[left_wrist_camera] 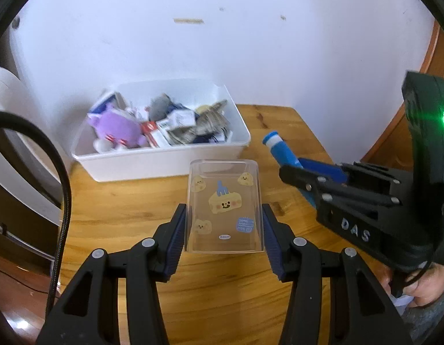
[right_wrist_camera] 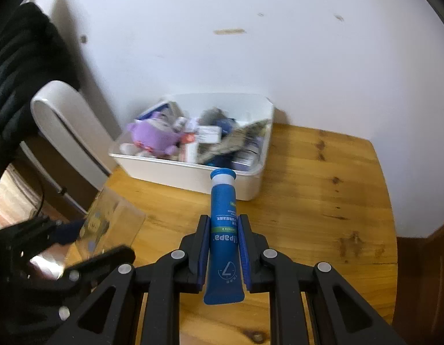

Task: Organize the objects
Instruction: 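Carry the clear case and blue tube up over the white tray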

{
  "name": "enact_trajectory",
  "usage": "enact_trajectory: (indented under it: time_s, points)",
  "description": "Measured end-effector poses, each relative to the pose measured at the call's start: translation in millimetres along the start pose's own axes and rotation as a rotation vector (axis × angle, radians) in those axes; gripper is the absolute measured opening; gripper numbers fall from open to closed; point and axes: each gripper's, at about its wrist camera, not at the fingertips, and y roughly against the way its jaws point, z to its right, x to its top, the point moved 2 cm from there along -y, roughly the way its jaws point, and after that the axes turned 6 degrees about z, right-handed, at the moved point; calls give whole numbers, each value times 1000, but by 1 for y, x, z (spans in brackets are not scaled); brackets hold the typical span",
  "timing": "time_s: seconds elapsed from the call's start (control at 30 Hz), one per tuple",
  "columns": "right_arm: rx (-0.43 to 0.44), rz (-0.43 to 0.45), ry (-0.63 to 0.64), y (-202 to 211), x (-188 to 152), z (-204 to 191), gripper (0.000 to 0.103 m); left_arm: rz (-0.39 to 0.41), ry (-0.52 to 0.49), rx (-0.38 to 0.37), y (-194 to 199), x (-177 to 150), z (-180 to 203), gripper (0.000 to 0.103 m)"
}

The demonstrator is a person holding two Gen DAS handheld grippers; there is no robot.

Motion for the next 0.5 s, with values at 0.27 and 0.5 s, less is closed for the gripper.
enact_trajectory:
  time_s: [0.27,0.5]
  points:
    - [39,57,79,34,25,-45,20,62,-58,78,38,44,-37,53]
    - [28,111,133,44,66,-62,20,135,-118,149,57,85,-52,53]
